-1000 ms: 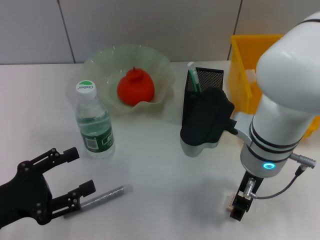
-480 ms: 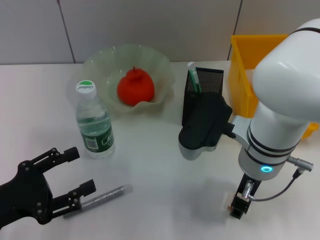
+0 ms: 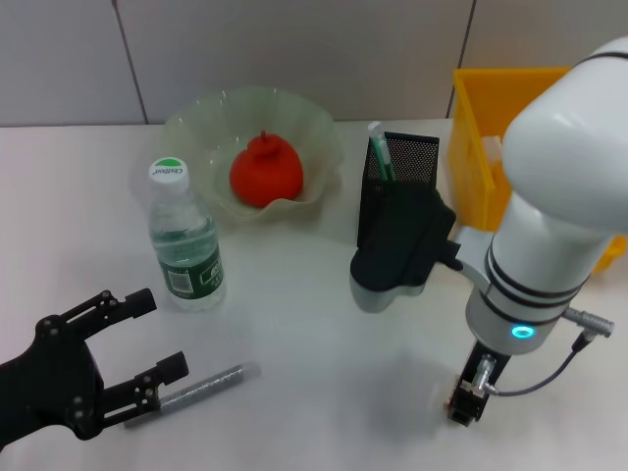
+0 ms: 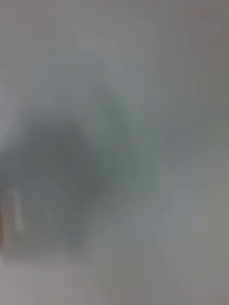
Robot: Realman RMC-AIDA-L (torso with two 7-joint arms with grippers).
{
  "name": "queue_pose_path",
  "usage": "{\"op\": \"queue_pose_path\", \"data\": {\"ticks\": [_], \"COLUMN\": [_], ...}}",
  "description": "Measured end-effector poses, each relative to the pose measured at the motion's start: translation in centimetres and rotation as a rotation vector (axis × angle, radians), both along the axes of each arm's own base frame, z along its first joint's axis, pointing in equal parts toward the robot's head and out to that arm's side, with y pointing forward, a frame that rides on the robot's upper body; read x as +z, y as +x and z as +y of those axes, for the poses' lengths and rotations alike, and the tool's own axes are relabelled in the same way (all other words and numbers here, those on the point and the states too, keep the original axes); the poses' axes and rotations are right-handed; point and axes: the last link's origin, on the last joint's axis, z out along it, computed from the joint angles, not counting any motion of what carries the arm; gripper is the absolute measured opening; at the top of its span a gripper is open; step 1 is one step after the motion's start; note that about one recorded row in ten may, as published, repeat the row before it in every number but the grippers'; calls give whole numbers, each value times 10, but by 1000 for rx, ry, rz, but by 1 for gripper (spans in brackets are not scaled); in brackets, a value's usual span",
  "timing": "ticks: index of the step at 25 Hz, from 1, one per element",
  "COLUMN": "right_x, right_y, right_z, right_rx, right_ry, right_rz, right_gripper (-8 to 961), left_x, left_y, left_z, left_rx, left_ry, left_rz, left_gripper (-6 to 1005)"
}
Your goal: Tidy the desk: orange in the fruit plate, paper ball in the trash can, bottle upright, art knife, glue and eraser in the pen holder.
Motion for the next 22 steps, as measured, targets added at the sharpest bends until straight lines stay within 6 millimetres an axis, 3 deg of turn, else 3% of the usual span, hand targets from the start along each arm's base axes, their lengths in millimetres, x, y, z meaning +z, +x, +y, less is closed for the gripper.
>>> {"op": "queue_pose_path", "data": {"ticks": [5,10,11,16,22], "right_x": [25,72,91,113,113], "right_y": [-18,-45,-49,-56,-53], "right_z": [6,21,30,50,69], "right_rx": [11,89,127,217,295], "right_ry": [34,155,229,349,429], "right_rz": [84,223,253,335,372], "right_gripper": [409,417,419,427,437], "left_x": [0,0,0,-1,-3], "left_y": [0,-1,-1,-1,-3], "left_z": [0,0,0,1,4], "left_rx": [0,5,5,18,42], "left_ry": [0,1,1,-3,-4], "left_rz": [0,2,2,-1,3], "left_gripper": [800,800,800,800,800]}}
